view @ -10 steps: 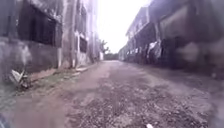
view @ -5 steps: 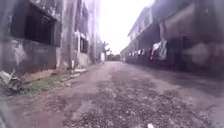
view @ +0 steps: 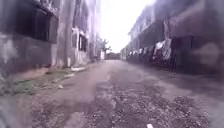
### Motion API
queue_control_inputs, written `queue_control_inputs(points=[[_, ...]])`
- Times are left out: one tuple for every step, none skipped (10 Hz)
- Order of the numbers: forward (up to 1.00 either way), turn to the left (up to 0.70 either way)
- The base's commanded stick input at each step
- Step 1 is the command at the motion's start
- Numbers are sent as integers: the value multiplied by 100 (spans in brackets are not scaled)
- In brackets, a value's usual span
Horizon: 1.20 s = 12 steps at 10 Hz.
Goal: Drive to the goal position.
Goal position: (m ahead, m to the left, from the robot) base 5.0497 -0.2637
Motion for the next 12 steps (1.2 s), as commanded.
queue_control_inputs(points=[[70, 0], [70, 0], [70, 0], [70, 0], [70, 0], [70, 0], [70, 0], [70, 0], [70, 0], [70, 0], [70, 0], [70, 0]])
